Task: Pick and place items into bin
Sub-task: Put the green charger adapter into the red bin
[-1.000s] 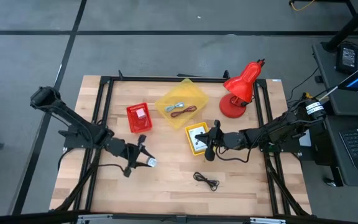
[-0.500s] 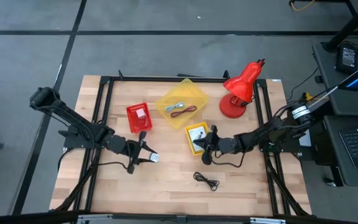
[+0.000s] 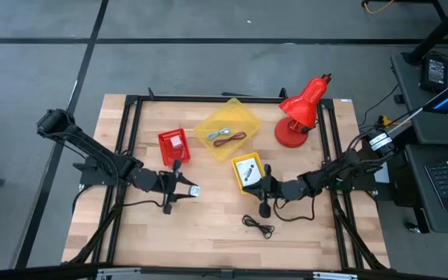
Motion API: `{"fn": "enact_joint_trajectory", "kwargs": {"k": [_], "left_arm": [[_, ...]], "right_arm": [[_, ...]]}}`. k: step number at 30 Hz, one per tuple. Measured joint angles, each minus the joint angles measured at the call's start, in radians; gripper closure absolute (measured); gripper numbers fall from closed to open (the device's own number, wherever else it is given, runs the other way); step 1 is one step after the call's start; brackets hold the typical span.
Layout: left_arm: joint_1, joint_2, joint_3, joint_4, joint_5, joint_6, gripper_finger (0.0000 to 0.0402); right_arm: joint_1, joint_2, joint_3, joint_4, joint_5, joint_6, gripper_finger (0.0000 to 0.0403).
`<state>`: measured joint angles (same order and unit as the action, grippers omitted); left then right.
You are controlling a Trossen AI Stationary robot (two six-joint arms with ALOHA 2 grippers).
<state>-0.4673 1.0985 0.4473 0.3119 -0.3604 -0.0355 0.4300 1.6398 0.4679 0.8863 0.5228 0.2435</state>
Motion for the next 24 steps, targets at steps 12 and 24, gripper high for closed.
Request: {"fn": "enact_joint_trajectory", "kwargs": {"k": [12, 24], "left_arm": [[0.000, 0.000, 0.000, -0.088, -0.380, -0.183, 0.0257], [0.021, 0.000, 0.163, -0.646, -0.453, -0.553, 0.0257]], "right_arm": [[0.006, 0.000, 0.000, 0.105, 0.001, -0.103, 0.0398], [-0.021, 0.000, 0.000, 0.266, 0.001, -0.305, 0.0398]]}}
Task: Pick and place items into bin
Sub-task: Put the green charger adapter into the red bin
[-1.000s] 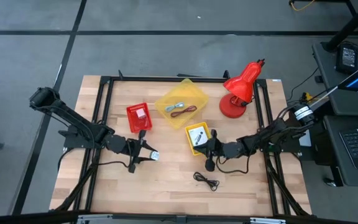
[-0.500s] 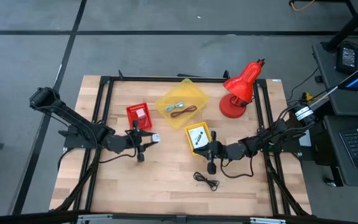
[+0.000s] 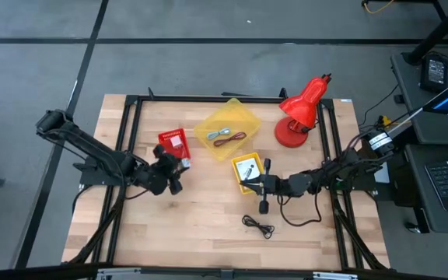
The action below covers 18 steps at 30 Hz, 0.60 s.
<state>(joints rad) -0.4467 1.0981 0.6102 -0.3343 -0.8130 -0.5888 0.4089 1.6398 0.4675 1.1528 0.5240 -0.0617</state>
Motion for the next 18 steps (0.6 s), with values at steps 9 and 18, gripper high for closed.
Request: {"fn": "enact_joint_trajectory", "kwargs": {"k": [9, 18], "left_arm": [[0.135, 0.000, 0.092, -0.461, 0.168, -0.253, 0.0257], [0.362, 0.000, 0.125, -0.486, 0.382, -0.098, 0.0257]], "right_arm": [[-0.043, 0.000, 0.000, 0.007, 0.000, -0.013, 0.0398], [-0.085, 0.000, 0.000, 0.011, -0.001, -0.011, 0.0398]]}}
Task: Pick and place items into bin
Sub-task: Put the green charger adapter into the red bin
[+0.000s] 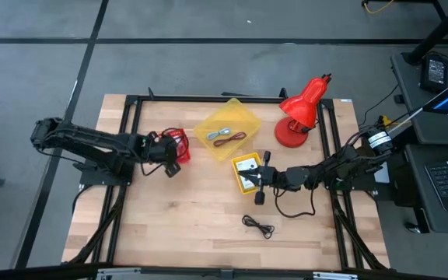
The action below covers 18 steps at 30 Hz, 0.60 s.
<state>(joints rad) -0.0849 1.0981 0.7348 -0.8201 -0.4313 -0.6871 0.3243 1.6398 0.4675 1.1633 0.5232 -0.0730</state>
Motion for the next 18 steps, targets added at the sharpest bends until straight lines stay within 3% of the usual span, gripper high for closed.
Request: {"fn": "enact_joint_trajectory", "kwargs": {"k": [8, 18], "left_arm": [[0.143, 0.023, 0.002, -0.016, 0.072, 0.110, 0.0257], [0.162, 0.159, 0.002, -0.006, 0.111, 0.231, 0.0250]], "right_arm": [[-0.020, 0.000, 0.000, 0.000, -0.001, 0.000, 0.0398], [-0.020, 0.000, 0.000, -0.001, -0.001, -0.009, 0.0398]]}}
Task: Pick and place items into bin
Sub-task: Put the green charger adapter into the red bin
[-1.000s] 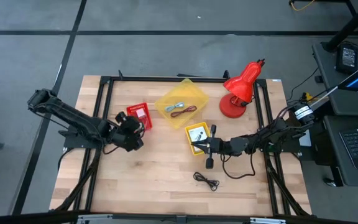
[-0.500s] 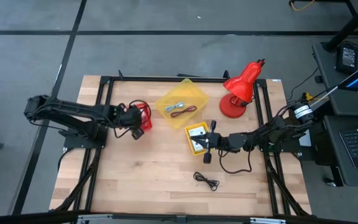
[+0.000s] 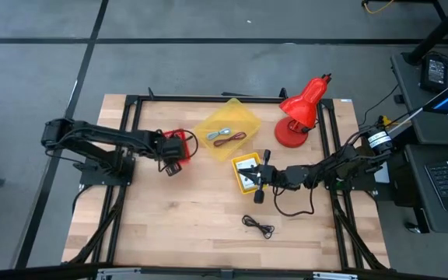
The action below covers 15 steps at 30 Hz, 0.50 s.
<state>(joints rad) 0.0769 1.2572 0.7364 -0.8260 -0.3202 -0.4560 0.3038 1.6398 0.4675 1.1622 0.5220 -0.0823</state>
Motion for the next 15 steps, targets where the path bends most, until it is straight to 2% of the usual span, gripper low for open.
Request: {"fn": "enact_joint_trajectory", "kwargs": {"k": [6, 10, 15], "left_arm": [[0.000, 0.075, 0.000, 0.030, 0.003, 0.030, 0.0250], [0.000, 0.086, 0.000, 0.066, 0.055, 0.083, 0.0237], [0.000, 0.081, 0.000, 0.090, 0.046, 0.085, 0.0220]], "right_arm": [[0.000, 0.000, 0.000, 0.000, 0.000, -0.001, 0.0398], [0.000, 0.000, 0.000, -0.002, 0.000, 0.000, 0.0398], [0.000, 0.000, 0.000, -0.004, 0.000, -0.002, 0.0398]]}}
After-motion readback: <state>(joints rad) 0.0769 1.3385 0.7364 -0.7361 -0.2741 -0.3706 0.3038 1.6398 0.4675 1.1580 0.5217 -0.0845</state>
